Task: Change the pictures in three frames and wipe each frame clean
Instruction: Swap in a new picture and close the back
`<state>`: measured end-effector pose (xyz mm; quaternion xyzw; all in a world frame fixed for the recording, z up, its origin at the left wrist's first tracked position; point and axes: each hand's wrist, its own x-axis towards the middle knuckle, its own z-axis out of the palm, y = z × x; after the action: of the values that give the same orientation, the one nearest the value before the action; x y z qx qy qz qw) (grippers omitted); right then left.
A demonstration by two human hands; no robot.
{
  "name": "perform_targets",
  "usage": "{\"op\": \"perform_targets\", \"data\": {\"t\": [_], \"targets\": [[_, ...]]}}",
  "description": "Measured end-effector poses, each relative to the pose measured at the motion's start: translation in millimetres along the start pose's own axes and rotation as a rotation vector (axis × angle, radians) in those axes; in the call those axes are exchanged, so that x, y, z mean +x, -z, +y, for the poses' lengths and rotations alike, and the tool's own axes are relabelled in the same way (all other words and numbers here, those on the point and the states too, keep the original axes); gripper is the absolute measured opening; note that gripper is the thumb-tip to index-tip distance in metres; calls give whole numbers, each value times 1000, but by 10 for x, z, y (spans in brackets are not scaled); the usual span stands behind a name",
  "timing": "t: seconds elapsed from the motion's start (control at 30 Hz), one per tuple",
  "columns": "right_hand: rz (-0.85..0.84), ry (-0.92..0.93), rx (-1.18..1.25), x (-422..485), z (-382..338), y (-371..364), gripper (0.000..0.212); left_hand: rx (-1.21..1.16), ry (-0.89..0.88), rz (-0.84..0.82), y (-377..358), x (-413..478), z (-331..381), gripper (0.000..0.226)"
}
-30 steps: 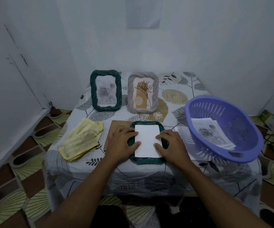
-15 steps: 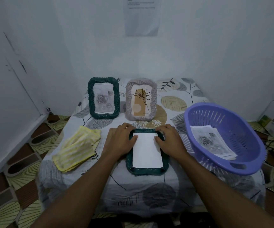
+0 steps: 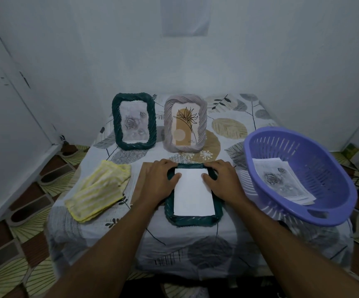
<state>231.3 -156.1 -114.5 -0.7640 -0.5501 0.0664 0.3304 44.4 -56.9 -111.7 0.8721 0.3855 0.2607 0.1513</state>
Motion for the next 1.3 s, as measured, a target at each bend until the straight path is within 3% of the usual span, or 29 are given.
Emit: {"op": "perform_targets", "data": {"t": [0.2,0.27,0.43,0.67,0.83,0.93,1.07,1.17,1.3], "targets": [[30,-26,87,1,-27,17,37,-191,111,142,157,48,47,22],[22,-48,135,9,-46,46,37,-104,186,148,264,65,-29,30],[48,9,6,-24,-126,76,36,201,423,-73,449,-91,-213,46],[30,80,-88,-195,-344,117,35,106,494,-148,533,-86,-254,66],[-18,89,-124,-346,-359,161,33,204,432,-187,572,-291,-175,67],[-36,72,-166,-420,-283,208,31,175,424,-137,543,-385,-127,60],[-58,40,-156,-582,-152,222,28,161,421,-93,507,-452,-28,69],[-33,25,-123,-642,-139,262,27,126,461,-43,541,-465,17,64],[-24,11,-89,-647,-144,310,29,-10,535,29,668,-436,10,73]]}}
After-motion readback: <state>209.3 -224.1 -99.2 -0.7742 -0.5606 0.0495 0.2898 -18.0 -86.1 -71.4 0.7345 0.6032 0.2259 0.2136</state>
